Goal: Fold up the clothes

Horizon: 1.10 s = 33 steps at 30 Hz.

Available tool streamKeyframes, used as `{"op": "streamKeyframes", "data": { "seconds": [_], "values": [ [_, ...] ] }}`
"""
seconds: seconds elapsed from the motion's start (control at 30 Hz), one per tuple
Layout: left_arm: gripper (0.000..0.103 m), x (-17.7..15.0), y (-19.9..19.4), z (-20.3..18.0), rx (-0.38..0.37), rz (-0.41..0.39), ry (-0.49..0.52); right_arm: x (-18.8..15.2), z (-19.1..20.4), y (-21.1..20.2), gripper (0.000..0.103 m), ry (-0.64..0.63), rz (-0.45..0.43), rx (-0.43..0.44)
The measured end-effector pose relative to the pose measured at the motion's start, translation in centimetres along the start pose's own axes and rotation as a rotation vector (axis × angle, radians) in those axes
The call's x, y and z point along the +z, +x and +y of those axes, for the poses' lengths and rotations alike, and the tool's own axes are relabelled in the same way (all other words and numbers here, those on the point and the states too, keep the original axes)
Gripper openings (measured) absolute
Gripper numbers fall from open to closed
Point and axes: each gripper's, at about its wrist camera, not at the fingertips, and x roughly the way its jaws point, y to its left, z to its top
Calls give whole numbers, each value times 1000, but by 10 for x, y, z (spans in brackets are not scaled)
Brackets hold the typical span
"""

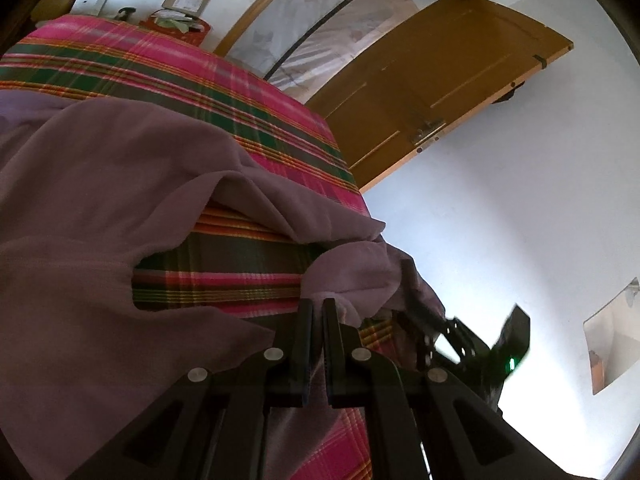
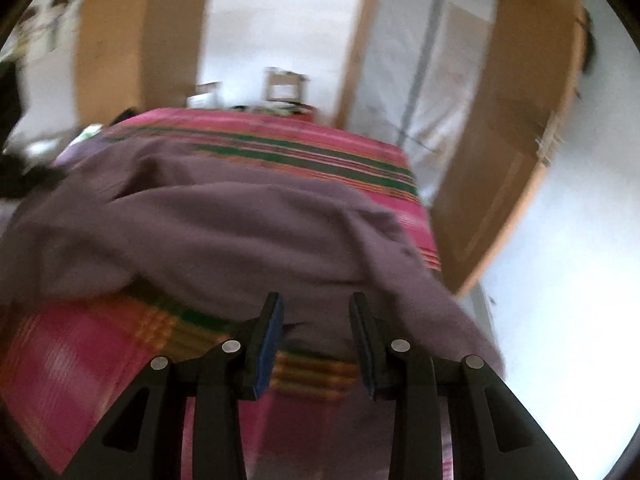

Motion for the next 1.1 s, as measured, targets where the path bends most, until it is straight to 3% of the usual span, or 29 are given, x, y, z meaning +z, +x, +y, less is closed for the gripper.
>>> {"op": "streamKeyframes", "data": {
  "seconds": [0.07,0.37,0.47,0.77,0.93,1.1],
  "values": [
    [5,1,1,1,-4,-1,-7,-4,16,-3,35,-68,-7,48],
    [5,3,2,0,-11,7,-7,-2,52,25,35,-237,65,69],
    [5,3,1,2,-10,-1,-9,-1,56,36,35,-274,92,42],
    [5,5,0,5,-15,0,-19,7,69,49,32,-385,52,-94],
    [5,4,0,4,-18,4,-9,13,63,50,7,-360,47,-110],
    [5,-1,0,-1,-20,17,8,15,55,37,5,-315,31,-93]
  ]
}}
